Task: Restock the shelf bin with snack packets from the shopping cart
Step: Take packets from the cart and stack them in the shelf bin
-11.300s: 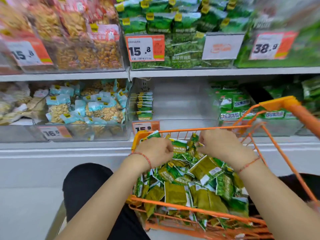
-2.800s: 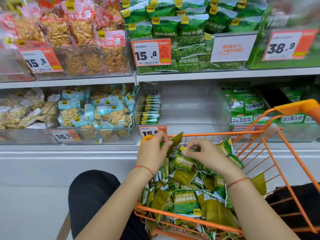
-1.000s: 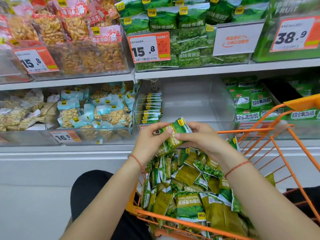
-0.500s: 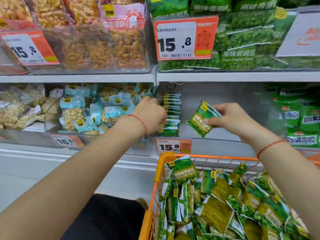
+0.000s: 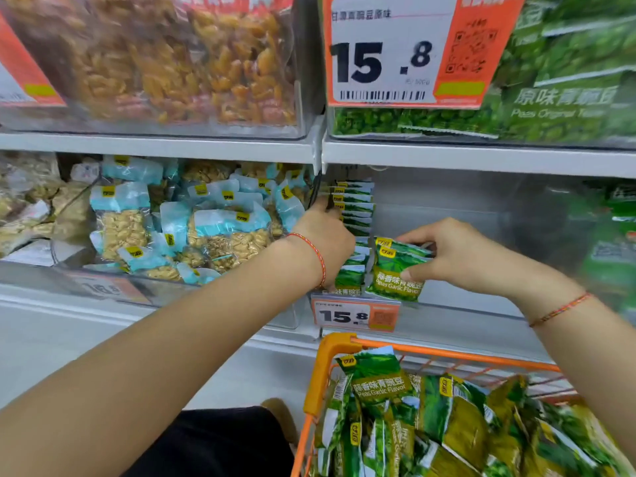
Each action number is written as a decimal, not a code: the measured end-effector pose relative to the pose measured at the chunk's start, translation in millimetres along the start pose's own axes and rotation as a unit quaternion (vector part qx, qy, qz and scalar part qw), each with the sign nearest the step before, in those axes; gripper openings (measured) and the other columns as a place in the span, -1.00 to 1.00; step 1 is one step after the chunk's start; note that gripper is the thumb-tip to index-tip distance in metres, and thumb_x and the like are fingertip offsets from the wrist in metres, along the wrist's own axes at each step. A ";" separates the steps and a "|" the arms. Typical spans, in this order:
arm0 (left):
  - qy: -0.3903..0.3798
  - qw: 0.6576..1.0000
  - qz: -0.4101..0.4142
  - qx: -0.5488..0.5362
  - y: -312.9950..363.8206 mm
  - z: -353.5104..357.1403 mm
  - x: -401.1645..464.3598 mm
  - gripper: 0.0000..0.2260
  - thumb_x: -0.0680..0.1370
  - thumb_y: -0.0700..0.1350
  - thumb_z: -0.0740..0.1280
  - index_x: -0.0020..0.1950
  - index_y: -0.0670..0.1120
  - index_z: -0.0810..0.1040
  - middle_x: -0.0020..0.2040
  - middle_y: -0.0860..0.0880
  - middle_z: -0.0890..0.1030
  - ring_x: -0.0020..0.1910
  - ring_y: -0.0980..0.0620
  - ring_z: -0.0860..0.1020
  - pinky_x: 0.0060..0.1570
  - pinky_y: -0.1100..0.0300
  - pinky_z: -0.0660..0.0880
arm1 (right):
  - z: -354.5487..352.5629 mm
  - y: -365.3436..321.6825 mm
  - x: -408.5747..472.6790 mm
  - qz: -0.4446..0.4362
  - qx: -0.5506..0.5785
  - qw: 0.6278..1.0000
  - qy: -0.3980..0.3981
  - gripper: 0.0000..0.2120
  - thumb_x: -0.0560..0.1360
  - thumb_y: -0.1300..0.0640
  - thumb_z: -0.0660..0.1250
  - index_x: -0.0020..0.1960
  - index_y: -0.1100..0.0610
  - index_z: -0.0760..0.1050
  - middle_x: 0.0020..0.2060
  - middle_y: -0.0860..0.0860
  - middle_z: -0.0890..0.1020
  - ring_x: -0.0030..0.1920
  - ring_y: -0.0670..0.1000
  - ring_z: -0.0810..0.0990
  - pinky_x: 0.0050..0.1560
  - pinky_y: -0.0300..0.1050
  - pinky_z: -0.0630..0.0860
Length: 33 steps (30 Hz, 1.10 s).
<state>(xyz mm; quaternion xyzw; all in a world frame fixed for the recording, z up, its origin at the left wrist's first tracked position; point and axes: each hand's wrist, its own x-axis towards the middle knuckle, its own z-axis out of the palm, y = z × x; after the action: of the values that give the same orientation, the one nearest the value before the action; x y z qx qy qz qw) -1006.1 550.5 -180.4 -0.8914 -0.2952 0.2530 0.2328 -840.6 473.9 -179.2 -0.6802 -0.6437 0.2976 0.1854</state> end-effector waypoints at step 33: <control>0.387 0.867 -0.132 -0.285 -13.2 54.3 -64.3 -0.70 0.52 0.02 0.17 0.00 -0.05 0.67 0.09 -0.05 0.62 0.28 -0.21 0.45 0.37 -0.12 0.18 | 40.3 -13.9 21.0 0.158 0.027 0.973 -0.169 -0.46 0.43 -0.38 0.20 -0.17 0.09 0.62 -0.40 -0.05 0.64 -0.32 -0.06 0.58 -0.24 -0.24 0.49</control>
<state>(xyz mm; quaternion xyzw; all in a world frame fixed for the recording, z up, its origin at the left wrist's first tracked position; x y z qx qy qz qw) -1088.3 533.0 -194.3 -0.8981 -0.3553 -0.2407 0.0957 -877.3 490.7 -204.4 -0.7082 -0.5416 0.4509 0.0431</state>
